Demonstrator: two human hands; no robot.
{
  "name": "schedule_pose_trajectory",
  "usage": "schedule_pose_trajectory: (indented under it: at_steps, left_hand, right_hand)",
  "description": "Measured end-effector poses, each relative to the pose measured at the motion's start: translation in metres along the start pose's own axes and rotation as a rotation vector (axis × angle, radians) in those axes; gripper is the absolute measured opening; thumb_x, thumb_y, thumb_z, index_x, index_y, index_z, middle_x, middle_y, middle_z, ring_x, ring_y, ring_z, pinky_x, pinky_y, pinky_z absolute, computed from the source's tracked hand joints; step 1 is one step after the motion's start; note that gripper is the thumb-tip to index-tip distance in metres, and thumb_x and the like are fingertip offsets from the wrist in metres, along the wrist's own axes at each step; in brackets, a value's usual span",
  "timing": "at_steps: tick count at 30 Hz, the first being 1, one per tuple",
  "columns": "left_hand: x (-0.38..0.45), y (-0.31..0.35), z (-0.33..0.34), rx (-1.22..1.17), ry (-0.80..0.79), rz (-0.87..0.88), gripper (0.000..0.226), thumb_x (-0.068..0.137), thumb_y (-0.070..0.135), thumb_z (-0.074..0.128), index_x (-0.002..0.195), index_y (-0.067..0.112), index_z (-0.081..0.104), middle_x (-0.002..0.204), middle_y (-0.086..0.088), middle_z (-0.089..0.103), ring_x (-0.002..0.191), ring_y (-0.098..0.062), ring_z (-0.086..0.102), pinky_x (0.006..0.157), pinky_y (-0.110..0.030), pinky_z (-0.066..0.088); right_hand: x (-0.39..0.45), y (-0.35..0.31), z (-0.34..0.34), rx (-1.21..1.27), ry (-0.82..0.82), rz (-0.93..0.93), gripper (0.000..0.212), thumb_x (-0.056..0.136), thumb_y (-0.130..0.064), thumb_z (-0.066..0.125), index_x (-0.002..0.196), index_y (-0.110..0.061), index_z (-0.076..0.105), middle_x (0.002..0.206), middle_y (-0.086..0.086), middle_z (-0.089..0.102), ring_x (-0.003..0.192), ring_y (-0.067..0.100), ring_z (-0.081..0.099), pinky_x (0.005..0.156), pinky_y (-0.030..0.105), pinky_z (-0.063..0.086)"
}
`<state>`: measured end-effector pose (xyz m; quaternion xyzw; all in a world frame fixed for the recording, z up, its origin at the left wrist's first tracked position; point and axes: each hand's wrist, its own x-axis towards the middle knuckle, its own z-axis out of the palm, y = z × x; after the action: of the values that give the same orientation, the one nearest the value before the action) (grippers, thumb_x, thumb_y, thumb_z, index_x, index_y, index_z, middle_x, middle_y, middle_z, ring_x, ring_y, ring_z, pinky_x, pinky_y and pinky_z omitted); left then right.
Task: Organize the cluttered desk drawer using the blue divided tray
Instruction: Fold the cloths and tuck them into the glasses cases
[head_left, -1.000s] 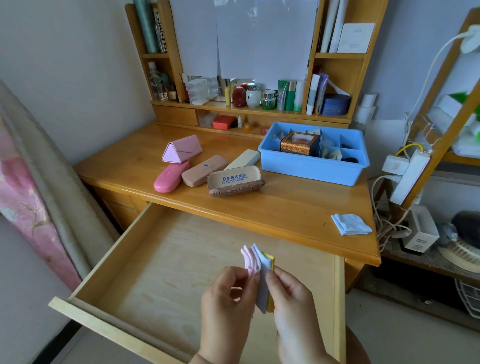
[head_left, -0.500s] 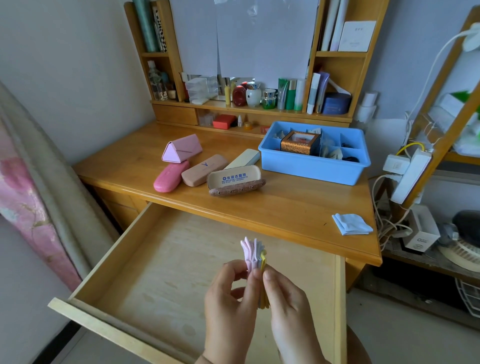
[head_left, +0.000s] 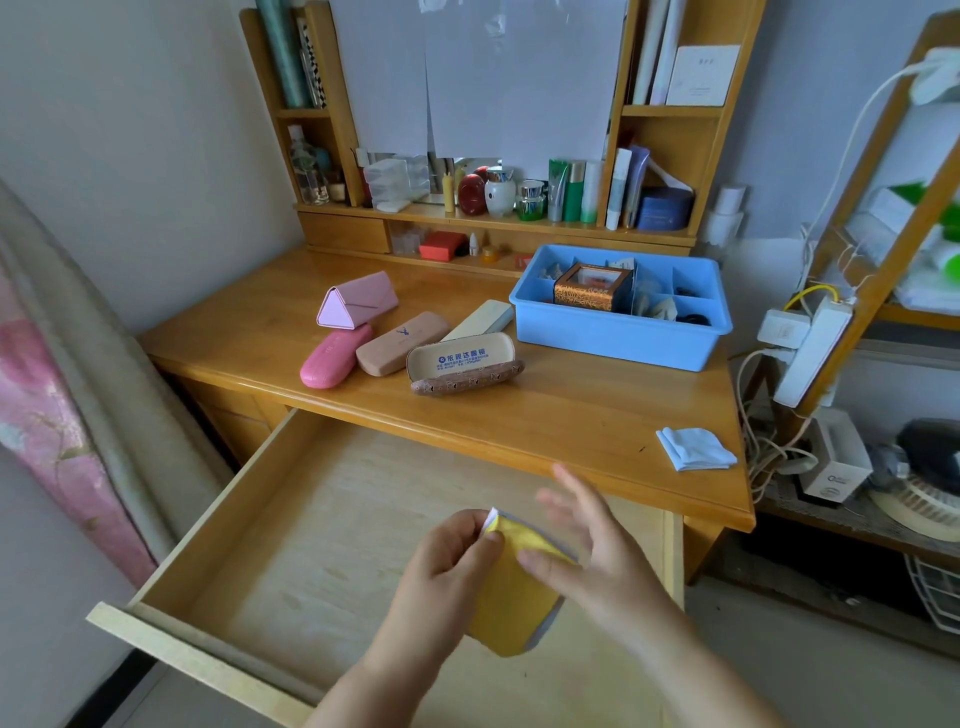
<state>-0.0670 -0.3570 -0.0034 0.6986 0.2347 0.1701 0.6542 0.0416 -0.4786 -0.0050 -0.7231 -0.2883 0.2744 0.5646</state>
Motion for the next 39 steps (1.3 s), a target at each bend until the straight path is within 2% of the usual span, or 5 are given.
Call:
schedule_pose_trajectory:
  at_steps: [4, 18, 23, 34, 39]
  left_hand:
    - [0.002, -0.008, 0.001, 0.105, 0.008, 0.011, 0.015, 0.091, 0.036, 0.056, 0.093, 0.023, 0.063, 0.071, 0.011, 0.065, 0.068, -0.006, 0.058, 0.060, -0.020, 0.045]
    - [0.034, -0.025, 0.016, -0.437, -0.196, -0.295, 0.028, 0.086, 0.020, 0.063, 0.107, 0.002, 0.066, 0.092, -0.018, 0.069, 0.074, -0.021, 0.065, 0.060, -0.028, 0.051]
    - [0.046, -0.034, 0.021, -0.459, 0.086, -0.401, 0.016, 0.094, 0.009, 0.050, 0.097, 0.001, 0.064, 0.067, -0.010, 0.063, 0.052, -0.017, 0.059, 0.045, -0.024, 0.048]
    - [0.048, -0.037, 0.022, -0.426, 0.227, -0.409, 0.016, 0.094, 0.008, 0.053, 0.100, 0.004, 0.067, 0.076, -0.014, 0.066, 0.063, -0.026, 0.062, 0.046, -0.030, 0.050]
    - [0.042, -0.031, 0.026, -0.253, 0.388, -0.230, 0.021, 0.095, 0.015, 0.052, 0.092, 0.019, 0.072, 0.073, 0.000, 0.071, 0.068, -0.011, 0.066, 0.051, -0.023, 0.051]
  right_hand:
    - [0.007, 0.004, -0.008, 0.273, -0.157, 0.210, 0.014, 0.085, -0.024, 0.067, 0.093, -0.012, 0.069, 0.078, 0.001, 0.069, 0.072, 0.011, 0.065, 0.064, 0.022, 0.051]
    - [0.032, 0.011, -0.045, 0.105, 0.005, 0.084, 0.015, 0.093, -0.019, 0.058, 0.085, -0.020, 0.070, 0.077, -0.005, 0.072, 0.075, 0.011, 0.067, 0.071, 0.025, 0.055]
    - [0.054, 0.018, -0.129, -0.514, 0.528, -0.065, 0.012, 0.089, -0.023, 0.060, 0.090, -0.033, 0.067, 0.088, -0.018, 0.066, 0.089, 0.003, 0.062, 0.069, 0.017, 0.042]
    - [0.086, 0.058, -0.162, -1.202, 0.339, -0.228, 0.009, 0.083, -0.015, 0.069, 0.082, -0.007, 0.073, 0.085, 0.003, 0.062, 0.076, 0.021, 0.056, 0.062, 0.025, 0.037]
    - [0.079, 0.031, -0.106, -0.494, 0.432, 0.003, 0.041, 0.088, -0.022, 0.062, 0.052, -0.014, 0.043, 0.051, -0.004, 0.041, 0.047, 0.011, 0.038, 0.045, 0.023, 0.022]
